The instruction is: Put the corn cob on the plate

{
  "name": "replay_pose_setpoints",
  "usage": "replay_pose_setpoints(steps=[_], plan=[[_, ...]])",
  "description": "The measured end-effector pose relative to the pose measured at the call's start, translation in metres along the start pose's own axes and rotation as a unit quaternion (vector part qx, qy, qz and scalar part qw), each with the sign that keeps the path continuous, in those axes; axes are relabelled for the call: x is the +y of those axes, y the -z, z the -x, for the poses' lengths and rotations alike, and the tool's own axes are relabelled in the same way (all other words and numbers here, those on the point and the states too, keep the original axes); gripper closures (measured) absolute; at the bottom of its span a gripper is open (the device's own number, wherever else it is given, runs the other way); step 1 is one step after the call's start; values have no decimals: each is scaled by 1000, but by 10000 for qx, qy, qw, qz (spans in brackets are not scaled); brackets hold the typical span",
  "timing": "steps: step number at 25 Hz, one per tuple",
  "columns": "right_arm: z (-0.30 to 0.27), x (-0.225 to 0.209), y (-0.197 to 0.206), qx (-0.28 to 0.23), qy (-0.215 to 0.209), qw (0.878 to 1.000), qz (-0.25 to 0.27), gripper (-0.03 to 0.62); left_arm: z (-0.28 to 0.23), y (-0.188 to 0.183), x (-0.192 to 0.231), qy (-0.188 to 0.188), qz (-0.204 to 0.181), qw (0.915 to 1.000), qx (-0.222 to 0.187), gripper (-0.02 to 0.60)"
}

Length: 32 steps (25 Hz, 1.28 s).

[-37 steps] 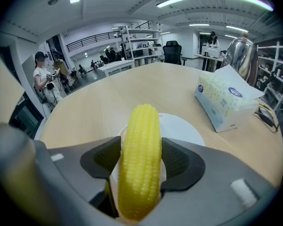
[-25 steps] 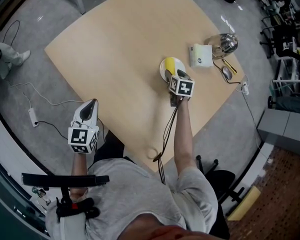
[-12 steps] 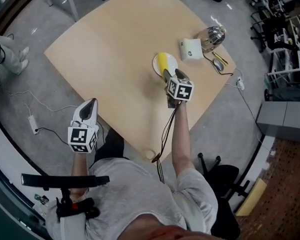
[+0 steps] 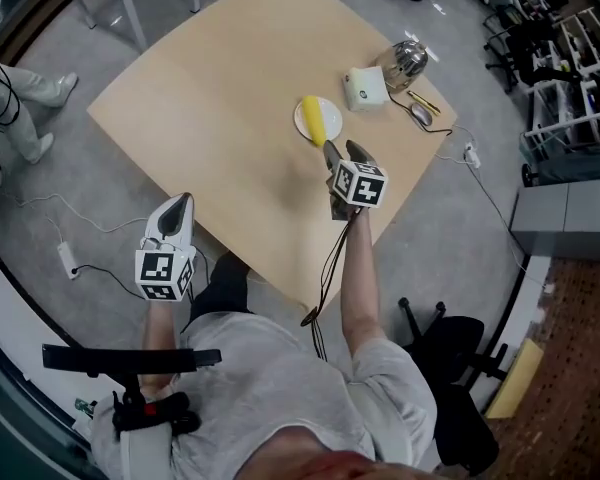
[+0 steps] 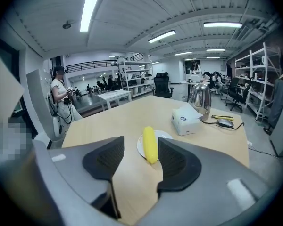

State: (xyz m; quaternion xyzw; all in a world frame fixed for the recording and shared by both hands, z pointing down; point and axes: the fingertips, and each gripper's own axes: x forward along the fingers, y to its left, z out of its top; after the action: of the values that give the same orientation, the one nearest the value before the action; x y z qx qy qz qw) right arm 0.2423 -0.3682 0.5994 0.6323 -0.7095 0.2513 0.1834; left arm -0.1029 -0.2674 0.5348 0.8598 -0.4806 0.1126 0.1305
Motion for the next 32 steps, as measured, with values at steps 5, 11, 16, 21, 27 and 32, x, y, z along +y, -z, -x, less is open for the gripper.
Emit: replay_pose_setpoints(steps=[5, 11, 16, 21, 27, 32], plan=[[43, 4, 6, -220, 49, 9997, 16, 365, 5, -9, -19, 223, -112, 9996, -113, 561], [96, 14, 14, -528, 20, 9986, -44, 373, 19, -18, -46, 450, -248, 9984, -245, 561], [130, 26, 26, -709, -36, 9974, -117, 377, 32, -21, -63, 574, -340, 9973, -298, 561], [171, 40, 35, -1021, -111, 9942, -308, 399, 49, -25, -79, 684, -436, 9960, -384, 561], [217, 56, 39, -1350, -200, 9897, -423, 401, 67, -34, -96, 818, -511, 9940, -521, 561], [250, 56, 46, -1658, -251, 9837, -653, 425, 79, -42, -117, 979, -548, 9917, -633, 561]])
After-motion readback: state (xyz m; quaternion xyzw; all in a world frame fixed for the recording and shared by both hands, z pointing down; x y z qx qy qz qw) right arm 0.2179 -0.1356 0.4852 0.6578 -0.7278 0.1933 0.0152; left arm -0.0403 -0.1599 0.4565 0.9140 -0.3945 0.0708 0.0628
